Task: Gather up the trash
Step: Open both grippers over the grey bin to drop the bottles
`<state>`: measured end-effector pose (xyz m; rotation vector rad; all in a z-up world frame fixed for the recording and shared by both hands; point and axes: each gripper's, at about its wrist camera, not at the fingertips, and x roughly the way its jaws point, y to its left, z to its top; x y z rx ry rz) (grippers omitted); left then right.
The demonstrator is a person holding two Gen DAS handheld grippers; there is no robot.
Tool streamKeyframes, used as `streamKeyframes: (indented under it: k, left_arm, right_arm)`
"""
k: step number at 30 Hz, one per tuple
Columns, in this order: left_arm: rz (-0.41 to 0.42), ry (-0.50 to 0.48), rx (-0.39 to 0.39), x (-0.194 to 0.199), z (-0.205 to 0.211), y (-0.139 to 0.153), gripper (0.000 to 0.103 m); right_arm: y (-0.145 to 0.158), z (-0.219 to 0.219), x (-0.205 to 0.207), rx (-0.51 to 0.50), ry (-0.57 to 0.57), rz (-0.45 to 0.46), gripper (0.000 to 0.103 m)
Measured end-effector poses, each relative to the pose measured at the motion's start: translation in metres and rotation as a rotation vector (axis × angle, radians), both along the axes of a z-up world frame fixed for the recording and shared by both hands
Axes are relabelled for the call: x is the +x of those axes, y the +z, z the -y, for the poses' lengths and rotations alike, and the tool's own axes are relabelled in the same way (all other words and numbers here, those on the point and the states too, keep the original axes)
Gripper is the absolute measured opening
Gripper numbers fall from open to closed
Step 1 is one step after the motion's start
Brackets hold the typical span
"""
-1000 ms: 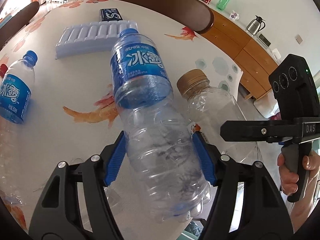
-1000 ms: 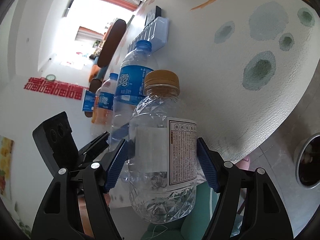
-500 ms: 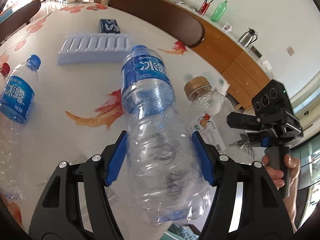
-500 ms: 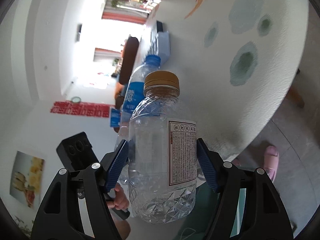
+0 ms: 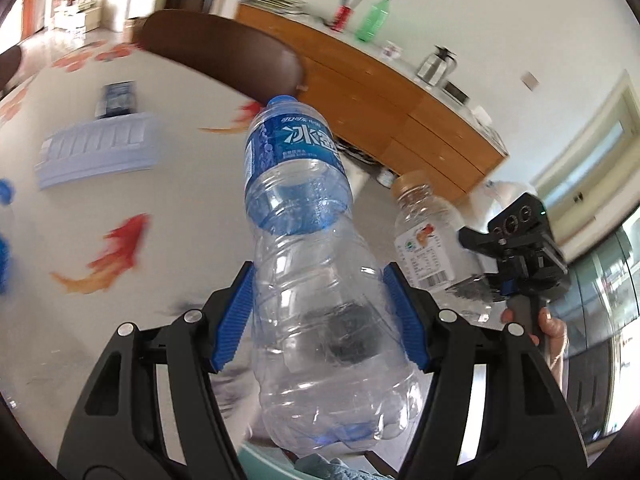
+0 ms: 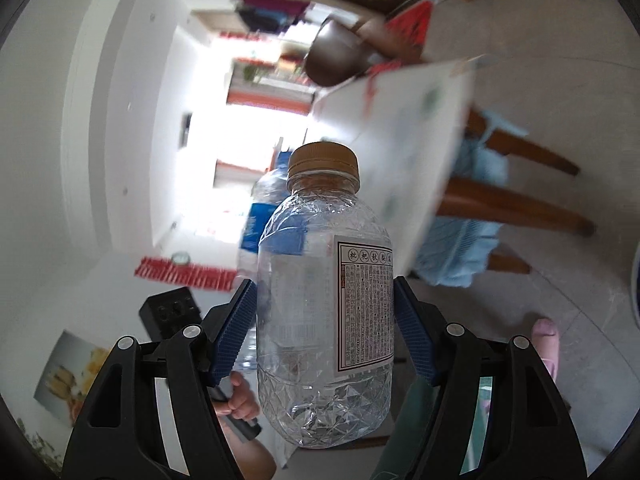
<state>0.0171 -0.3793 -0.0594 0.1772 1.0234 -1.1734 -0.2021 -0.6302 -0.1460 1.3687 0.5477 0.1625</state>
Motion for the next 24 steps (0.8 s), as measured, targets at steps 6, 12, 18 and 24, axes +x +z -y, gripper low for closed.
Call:
streamKeyframes:
  k: [6, 12, 18, 24]
  left_arm:
    - [-0.016, -0.162, 0.030, -0.057, 0.069, -0.021, 0.062]
    - [-0.069, -0.299, 0.131, -0.114, 0.140, -0.083, 0.062]
    - [-0.112, -0.410, 0.298, -0.163, 0.195, -0.174, 0.062]
    - [-0.193, -0.435, 0.455, -0.187, 0.227, -0.278, 0.062]
  right_arm:
    - [-0.054, 0.037, -0.084, 0.048, -0.156, -0.109, 0.069]
    - [-0.146, 0.057, -0.162, 0.154, -0.309, -0.282, 0.069]
    - [-0.234, 0.065, -0.198, 0.289, -0.396, -0.400, 0.069]
    - [-0.295, 0.067, -0.215, 0.350, -0.468, -0.493, 0.069]
